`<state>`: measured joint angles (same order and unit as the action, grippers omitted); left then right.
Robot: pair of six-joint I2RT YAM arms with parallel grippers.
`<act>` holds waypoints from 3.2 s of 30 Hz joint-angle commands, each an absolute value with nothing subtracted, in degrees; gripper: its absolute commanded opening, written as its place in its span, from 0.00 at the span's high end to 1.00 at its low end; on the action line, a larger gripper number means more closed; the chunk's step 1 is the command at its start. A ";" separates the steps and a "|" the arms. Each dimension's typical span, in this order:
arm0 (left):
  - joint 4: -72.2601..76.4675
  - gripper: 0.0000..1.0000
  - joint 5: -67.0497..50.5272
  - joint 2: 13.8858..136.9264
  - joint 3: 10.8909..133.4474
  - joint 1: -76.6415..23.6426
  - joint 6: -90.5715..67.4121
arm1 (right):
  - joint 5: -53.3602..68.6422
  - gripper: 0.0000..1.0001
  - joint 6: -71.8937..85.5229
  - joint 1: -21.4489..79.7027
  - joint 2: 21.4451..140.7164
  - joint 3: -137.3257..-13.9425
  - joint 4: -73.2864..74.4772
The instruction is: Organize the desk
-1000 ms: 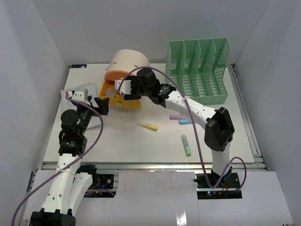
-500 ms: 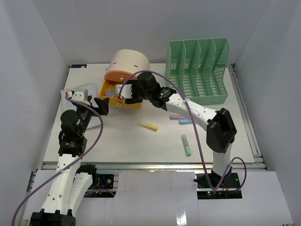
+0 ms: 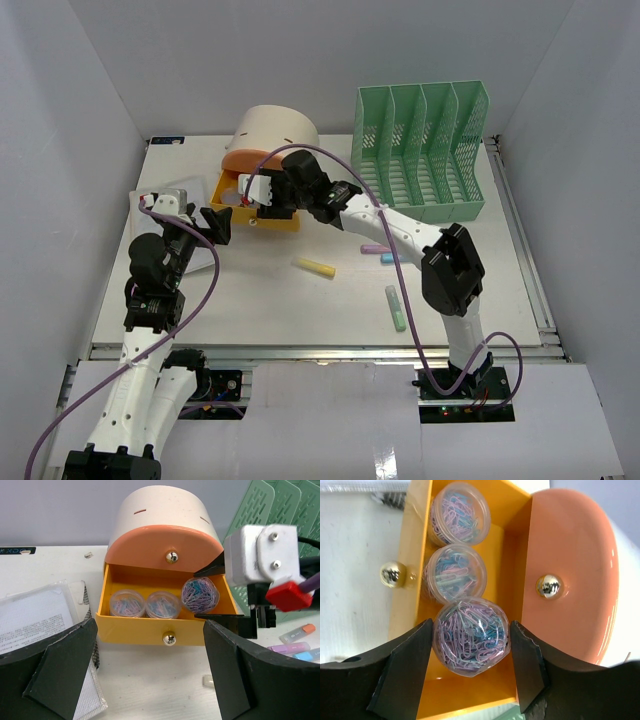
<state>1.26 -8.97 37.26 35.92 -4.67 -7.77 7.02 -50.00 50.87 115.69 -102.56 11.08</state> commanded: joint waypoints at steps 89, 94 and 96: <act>17.43 0.49 -9.35 92.32 55.42 -9.49 -55.77 | 58.01 0.64 -19.69 15.50 66.59 -46.58 -2.02; 15.95 0.50 -7.90 95.68 60.42 -9.49 -55.33 | 58.01 0.64 -19.74 14.98 66.68 -46.58 -1.97; 15.12 0.50 -7.03 96.84 62.84 -9.49 -55.09 | 58.06 0.64 -19.72 14.80 66.65 -46.58 -1.93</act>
<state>14.17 -8.70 95.61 57.25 -9.23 -56.31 57.52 -18.91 15.48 67.16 -46.96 -0.19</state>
